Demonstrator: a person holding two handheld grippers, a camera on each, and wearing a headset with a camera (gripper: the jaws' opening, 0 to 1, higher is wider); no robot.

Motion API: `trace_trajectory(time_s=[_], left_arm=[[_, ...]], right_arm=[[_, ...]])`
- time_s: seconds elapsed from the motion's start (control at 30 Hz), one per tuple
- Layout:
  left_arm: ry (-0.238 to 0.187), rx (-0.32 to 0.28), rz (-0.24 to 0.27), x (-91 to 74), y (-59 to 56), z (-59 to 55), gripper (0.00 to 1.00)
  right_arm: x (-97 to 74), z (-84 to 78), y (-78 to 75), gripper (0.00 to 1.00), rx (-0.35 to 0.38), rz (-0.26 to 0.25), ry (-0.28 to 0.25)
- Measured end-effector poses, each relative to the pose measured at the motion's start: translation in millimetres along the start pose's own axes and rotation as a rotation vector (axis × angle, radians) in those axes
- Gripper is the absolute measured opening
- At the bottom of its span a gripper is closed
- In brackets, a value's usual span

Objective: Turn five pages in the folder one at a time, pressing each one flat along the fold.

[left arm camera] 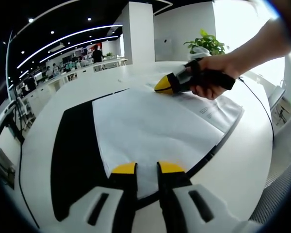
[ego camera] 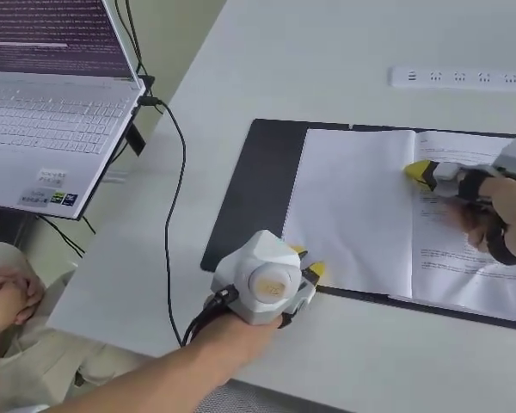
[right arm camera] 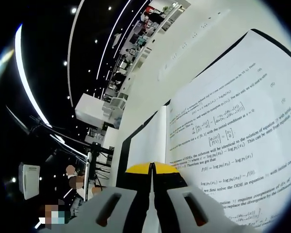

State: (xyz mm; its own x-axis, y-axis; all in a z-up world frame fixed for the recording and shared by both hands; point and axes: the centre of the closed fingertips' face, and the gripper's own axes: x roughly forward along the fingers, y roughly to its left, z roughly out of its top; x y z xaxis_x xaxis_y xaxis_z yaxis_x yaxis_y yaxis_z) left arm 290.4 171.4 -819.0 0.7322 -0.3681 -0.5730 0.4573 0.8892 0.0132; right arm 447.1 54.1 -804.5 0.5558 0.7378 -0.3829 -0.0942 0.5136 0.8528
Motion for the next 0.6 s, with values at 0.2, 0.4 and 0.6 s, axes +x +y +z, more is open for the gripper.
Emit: trace_trajectory(time_s=[0.2,0.4,0.6], left_arm=[[0.000,0.004,-0.001,0.3,0.0,-0.1,0.14],[0.003,0.005,-0.001,-0.2,-0.3,0.0,0.14],[0.003,0.006,0.001,-0.5,-0.6,0.1,0.14]], right_arm=[[-5.5,-7.9,0.2,0.00,-0.003,0.004,0.014],[-10.1,-14.0,1.2,0.00,-0.003,0.009,0.020],[-16.0,-22.2,1.4,0.00,0.001,0.017,0.030]])
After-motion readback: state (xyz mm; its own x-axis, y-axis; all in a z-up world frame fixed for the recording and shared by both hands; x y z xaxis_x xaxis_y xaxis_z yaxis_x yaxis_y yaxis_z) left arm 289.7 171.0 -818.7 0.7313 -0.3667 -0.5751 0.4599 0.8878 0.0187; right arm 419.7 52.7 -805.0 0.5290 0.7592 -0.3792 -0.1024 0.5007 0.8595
